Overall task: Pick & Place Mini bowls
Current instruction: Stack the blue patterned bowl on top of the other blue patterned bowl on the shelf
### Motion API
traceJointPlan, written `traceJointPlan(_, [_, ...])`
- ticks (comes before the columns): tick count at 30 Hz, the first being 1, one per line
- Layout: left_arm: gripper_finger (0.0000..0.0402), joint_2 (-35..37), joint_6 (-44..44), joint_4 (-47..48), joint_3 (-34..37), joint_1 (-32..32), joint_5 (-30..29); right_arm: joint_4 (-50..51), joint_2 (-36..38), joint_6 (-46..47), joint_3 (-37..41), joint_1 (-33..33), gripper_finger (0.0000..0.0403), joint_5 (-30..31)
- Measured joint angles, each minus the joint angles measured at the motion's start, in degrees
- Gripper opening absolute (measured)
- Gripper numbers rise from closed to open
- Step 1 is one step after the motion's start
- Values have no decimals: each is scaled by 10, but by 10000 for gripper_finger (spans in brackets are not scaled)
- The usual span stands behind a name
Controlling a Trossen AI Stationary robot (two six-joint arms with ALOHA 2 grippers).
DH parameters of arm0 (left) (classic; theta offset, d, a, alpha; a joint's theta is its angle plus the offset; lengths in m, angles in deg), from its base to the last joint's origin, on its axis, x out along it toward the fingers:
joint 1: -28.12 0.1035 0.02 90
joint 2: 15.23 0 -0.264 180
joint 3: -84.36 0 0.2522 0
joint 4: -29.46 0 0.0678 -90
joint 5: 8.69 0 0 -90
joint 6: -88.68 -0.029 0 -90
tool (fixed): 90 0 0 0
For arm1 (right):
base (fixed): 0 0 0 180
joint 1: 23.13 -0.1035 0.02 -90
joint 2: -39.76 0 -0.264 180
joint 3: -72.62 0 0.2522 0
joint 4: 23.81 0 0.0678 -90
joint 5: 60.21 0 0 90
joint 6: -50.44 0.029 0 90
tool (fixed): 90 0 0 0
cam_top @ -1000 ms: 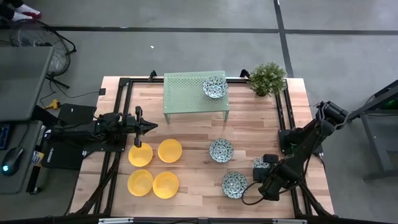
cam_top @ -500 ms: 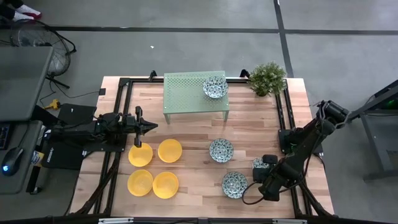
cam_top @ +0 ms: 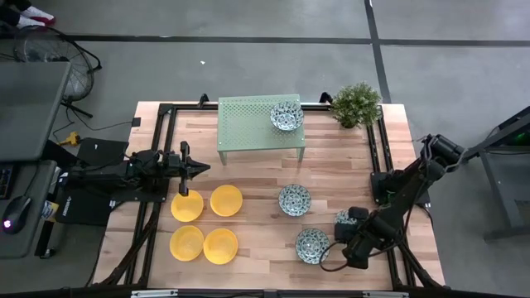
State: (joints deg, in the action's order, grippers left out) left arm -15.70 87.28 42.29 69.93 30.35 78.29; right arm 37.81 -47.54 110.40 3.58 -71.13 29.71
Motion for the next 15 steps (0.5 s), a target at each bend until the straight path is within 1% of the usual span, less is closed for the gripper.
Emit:
traceJointPlan(6, [7,0,0,0,0,0,0,-18,-8,33,0,1,2,-3])
traceJointPlan(9, [7,0,0,0,0,0,0,-21,-8,57,0,5,10,-3])
traceJointPlan(12, [7,0,0,0,0,0,0,-29,-11,80,1,8,32,-9])
traceJointPlan(15, [7,0,0,0,0,0,0,-26,-11,107,1,8,68,-13])
